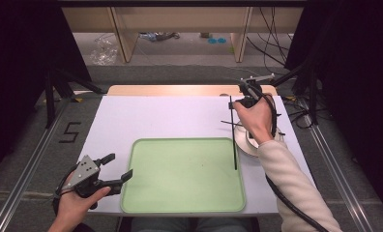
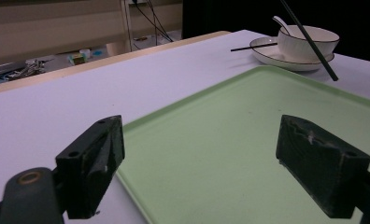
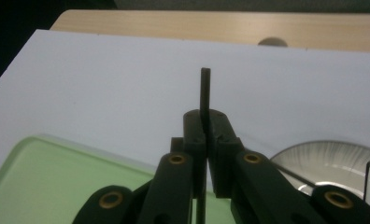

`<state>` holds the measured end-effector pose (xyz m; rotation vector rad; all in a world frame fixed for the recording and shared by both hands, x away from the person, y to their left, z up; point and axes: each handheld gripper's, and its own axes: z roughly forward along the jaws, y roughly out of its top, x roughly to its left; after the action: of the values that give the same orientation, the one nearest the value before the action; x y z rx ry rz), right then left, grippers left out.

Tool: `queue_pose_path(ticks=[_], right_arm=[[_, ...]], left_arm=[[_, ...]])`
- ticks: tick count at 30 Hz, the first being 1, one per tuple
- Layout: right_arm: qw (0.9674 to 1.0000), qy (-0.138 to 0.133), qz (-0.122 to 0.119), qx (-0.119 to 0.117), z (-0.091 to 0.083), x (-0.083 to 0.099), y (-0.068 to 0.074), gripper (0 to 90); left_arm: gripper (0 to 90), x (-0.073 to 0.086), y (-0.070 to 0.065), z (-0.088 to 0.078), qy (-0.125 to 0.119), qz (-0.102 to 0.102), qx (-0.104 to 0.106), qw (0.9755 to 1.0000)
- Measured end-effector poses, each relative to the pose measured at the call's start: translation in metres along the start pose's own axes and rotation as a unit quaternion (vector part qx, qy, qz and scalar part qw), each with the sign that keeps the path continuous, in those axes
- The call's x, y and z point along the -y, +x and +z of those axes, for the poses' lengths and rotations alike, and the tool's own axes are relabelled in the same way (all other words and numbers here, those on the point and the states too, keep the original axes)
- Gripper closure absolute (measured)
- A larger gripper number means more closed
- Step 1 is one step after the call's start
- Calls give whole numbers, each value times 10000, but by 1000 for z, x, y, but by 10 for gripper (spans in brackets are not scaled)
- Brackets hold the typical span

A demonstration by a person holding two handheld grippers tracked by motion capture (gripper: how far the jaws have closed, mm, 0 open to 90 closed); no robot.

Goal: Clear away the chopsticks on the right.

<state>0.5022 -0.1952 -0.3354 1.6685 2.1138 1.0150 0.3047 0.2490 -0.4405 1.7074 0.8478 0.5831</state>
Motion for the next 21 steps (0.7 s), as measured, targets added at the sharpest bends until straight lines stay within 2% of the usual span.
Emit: queue_pose_path(ticks=[1,5,6,7,8,10,12,14,15,17,18,19,20,21], right_arm=[[9996,190,202,-13,0,2,2,883],[9984,447,339,26,6,12,-2,883],[9974,566,450,44,8,14,-1,882],[9958,719,563,-71,9,16,-1,882],[9940,820,724,36,10,16,1,882],[9924,986,736,56,14,21,-1,882],[9902,1098,859,72,17,25,-1,882],[9876,1240,958,119,21,28,-1,883],[9852,1355,1031,178,23,29,-1,882],[9884,1260,807,240,27,32,-3,883],[9832,1473,1045,259,26,33,0,882],[9822,1528,1062,267,28,34,0,882],[9842,1495,913,258,31,37,-3,882],[9831,1550,934,292,32,37,-3,882]], left_arm=[[153,0,0,0,23,21,-2,10000],[153,0,0,0,17,16,-3,10000],[152,0,0,0,19,18,-1,10000],[153,0,0,0,20,16,-2,10000],[153,0,0,0,24,16,-3,10000],[153,0,0,0,21,17,-5,10000],[153,0,0,0,20,11,-3,10000],[153,0,0,0,19,12,-2,10000],[153,0,0,0,19,12,-2,10000],[153,0,0,0,20,13,-2,10000],[153,0,0,0,18,9,-3,10000],[153,0,0,0,20,12,-4,10000],[153,0,0,0,21,12,-3,10000],[153,0,0,0,24,11,-1,10000]])
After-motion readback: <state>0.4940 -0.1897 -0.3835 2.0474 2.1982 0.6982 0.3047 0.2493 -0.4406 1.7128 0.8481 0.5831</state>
